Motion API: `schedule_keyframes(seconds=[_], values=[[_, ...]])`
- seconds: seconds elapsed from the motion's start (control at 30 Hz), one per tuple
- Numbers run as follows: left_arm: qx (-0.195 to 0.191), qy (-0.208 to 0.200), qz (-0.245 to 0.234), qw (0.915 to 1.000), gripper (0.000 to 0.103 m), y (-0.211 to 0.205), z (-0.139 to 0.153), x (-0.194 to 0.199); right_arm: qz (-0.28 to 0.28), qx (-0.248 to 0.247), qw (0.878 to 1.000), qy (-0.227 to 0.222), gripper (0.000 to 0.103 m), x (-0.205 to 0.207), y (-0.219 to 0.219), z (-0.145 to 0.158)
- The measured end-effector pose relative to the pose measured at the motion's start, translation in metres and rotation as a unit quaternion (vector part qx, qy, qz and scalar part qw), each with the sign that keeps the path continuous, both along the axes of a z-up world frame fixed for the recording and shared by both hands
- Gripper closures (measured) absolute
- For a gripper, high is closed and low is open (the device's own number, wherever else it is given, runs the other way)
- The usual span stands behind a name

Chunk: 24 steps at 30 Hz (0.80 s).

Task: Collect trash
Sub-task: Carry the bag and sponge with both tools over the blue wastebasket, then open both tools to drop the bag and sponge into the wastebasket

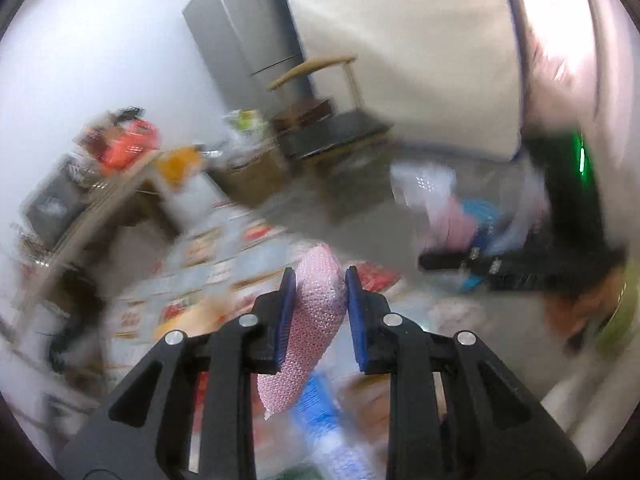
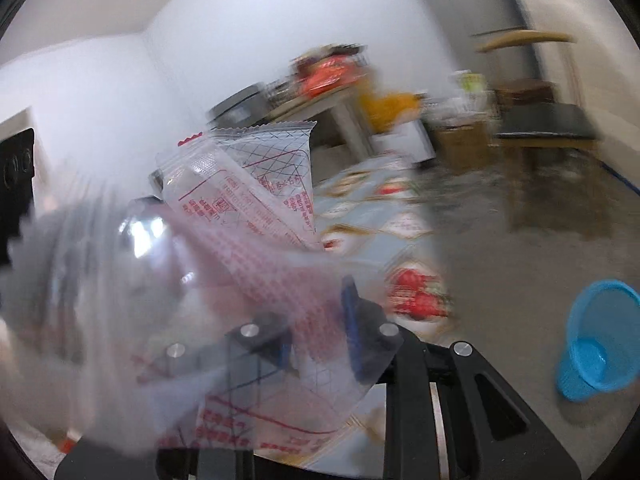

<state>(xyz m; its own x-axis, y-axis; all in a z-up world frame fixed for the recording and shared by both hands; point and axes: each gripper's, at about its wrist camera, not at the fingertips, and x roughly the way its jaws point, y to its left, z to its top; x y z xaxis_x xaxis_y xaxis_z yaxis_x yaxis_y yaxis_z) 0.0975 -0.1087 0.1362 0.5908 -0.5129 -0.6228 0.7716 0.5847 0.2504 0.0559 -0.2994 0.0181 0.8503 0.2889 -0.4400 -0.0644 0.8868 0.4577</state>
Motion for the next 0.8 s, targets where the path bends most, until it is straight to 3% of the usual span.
schedule_keyframes(seconds=[0.1, 0.17, 0.23, 0.4, 0.5, 0.6, 0.73, 0.8], values=[[-0.057, 0.093, -0.040, 0.9933, 0.079, -0.060, 0.001, 0.019, -0.097, 0.021, 0.995, 0.028, 0.080, -0.032, -0.064, -0.014], [-0.079, 0.168, -0.052, 0.9812, 0.079, -0.113, -0.010, 0.040, -0.149, 0.035, 0.987, 0.048, 0.080, -0.045, -0.100, -0.025], [-0.082, 0.238, -0.052, 0.9663, 0.079, -0.161, -0.028, 0.061, -0.207, 0.064, 0.973, 0.073, 0.080, -0.061, -0.145, -0.045], [-0.055, 0.401, -0.023, 0.9142, 0.079, -0.283, -0.122, 0.112, -0.279, 0.150, 0.940, 0.127, 0.080, -0.068, -0.230, -0.105], [-0.038, 0.448, 0.003, 0.8932, 0.079, -0.335, -0.176, 0.129, -0.291, 0.199, 0.922, 0.159, 0.080, -0.056, -0.268, -0.144], [-0.029, 0.471, 0.030, 0.8811, 0.079, -0.374, -0.222, 0.136, -0.298, 0.220, 0.909, 0.193, 0.080, -0.032, -0.295, -0.180], [-0.034, 0.488, 0.060, 0.8703, 0.078, -0.411, -0.261, 0.144, -0.323, 0.224, 0.891, 0.228, 0.077, -0.001, -0.326, -0.215], [-0.043, 0.483, 0.070, 0.8717, 0.071, -0.419, -0.270, 0.148, -0.329, 0.224, 0.887, 0.235, 0.072, 0.012, -0.344, -0.226]])
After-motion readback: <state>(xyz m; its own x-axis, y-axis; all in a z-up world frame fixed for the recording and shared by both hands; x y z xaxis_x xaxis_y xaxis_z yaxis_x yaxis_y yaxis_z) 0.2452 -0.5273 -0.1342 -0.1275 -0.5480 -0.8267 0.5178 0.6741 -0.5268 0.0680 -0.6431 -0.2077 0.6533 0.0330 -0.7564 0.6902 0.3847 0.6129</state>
